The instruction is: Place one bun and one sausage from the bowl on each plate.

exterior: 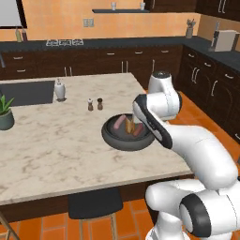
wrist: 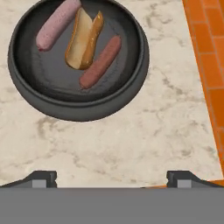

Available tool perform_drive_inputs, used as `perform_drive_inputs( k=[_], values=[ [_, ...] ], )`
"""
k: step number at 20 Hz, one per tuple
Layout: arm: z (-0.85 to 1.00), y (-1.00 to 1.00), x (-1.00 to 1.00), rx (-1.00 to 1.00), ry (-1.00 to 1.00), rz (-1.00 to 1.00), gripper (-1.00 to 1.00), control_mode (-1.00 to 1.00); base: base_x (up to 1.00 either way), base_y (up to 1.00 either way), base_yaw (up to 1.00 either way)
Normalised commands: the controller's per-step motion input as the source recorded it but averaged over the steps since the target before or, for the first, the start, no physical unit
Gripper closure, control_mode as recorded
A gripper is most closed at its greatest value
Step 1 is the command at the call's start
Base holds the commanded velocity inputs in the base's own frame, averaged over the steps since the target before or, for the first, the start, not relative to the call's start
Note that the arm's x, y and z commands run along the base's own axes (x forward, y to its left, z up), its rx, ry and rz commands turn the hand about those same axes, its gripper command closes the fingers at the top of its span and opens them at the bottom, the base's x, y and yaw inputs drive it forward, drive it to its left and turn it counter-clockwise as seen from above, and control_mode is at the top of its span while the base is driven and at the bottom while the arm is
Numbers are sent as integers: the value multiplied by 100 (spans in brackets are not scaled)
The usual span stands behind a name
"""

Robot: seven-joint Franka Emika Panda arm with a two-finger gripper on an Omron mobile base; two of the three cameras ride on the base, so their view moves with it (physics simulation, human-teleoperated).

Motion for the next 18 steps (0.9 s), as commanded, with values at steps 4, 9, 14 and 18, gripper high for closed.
perform_drive_inputs(
  k=[4, 9, 14, 18],
  values=[
    [-69, -1, 100, 10, 2, -13, -100, -100, 0, 0, 0],
    [-47, 13, 72, 5, -1, -9, -100, -100, 0, 0, 0],
    [-10, 18, 39, 4, -1, -4, -100, -100, 0, 0, 0],
    [71, 96, 21, 0, -12, 0, -100, -100, 0, 0, 0]
  ],
)
